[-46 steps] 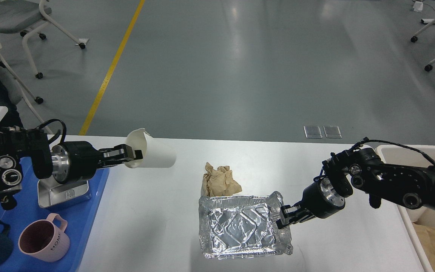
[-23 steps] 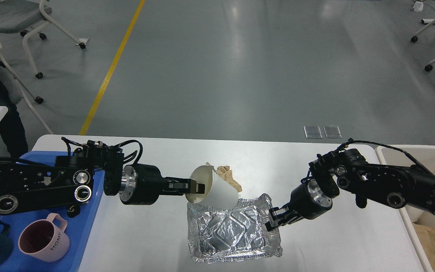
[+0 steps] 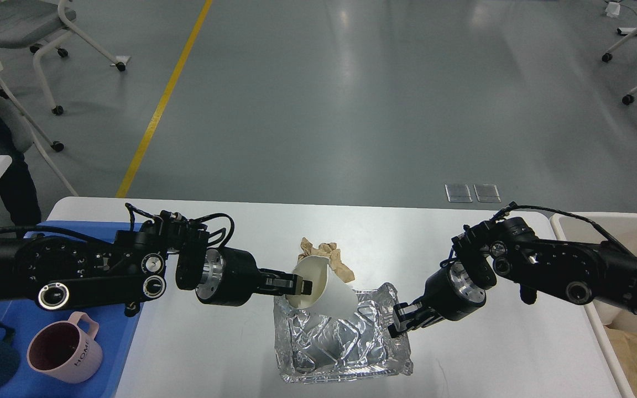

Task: Tidy desktop
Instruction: 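Lift the paper cup with the left gripper and drop it into the foil tray, then withdraw the left gripper back over the blue tray, then reach the left gripper to the crumpled brown napkin and grasp it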

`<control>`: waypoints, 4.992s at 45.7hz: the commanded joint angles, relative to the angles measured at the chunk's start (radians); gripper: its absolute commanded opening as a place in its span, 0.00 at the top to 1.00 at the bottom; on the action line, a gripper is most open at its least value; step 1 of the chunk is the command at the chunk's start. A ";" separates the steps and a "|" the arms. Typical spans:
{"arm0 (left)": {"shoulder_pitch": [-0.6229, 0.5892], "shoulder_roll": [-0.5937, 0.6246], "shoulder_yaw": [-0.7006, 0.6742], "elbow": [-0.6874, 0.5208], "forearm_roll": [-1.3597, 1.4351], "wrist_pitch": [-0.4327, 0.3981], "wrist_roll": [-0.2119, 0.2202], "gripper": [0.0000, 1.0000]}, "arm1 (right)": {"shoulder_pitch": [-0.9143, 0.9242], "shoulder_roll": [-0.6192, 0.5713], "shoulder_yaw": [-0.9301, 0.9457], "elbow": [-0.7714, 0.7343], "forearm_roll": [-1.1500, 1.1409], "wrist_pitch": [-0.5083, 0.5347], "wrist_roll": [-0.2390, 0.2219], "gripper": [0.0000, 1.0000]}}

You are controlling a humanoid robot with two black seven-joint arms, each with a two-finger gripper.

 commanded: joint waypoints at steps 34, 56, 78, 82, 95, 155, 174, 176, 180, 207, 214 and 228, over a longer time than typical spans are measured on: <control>0.059 -0.213 0.062 0.172 -0.002 0.055 0.020 0.64 | -0.007 0.003 0.011 -0.002 0.002 -0.002 0.000 1.00; 0.064 -0.254 0.048 0.195 -0.021 0.090 0.018 0.34 | -0.004 0.011 0.009 -0.003 0.002 -0.002 0.000 1.00; -0.016 -0.197 -0.048 0.180 -0.045 0.086 0.002 0.26 | -0.020 -0.008 0.011 0.002 0.000 -0.002 0.000 1.00; -0.041 -0.171 -0.053 0.177 -0.050 0.083 0.002 0.26 | -0.018 -0.017 0.011 0.005 0.002 -0.002 0.000 1.00; -0.008 -0.023 -0.068 0.162 -0.071 0.057 0.003 0.25 | -0.018 -0.014 0.011 0.005 0.000 -0.002 0.000 1.00; 0.599 0.910 -0.545 -0.082 -0.386 0.229 -0.149 0.13 | -0.011 -0.064 0.011 0.018 -0.002 -0.002 -0.002 1.00; 0.621 0.851 -0.536 -0.047 -0.381 0.230 -0.135 0.12 | -0.011 -0.055 0.012 0.018 -0.006 -0.006 -0.002 1.00; 0.621 0.821 -0.536 -0.029 -0.380 0.230 -0.133 0.12 | -0.011 -0.055 0.012 0.018 -0.006 -0.008 -0.002 1.00; 0.617 0.749 -0.535 0.011 -0.375 0.229 -0.130 0.09 | -0.011 -0.057 0.012 0.018 -0.005 -0.008 -0.002 1.00; 0.440 0.262 -0.343 0.220 0.029 0.173 -0.078 0.04 | -0.011 -0.046 0.011 0.017 -0.008 -0.008 -0.002 1.00; 0.398 0.121 -0.251 0.381 0.027 0.173 -0.081 0.04 | -0.012 -0.048 0.012 0.017 -0.006 -0.008 -0.002 1.00; 0.381 -0.077 -0.248 0.576 0.027 0.164 -0.089 0.04 | -0.014 -0.046 0.014 0.017 -0.006 -0.008 -0.002 1.00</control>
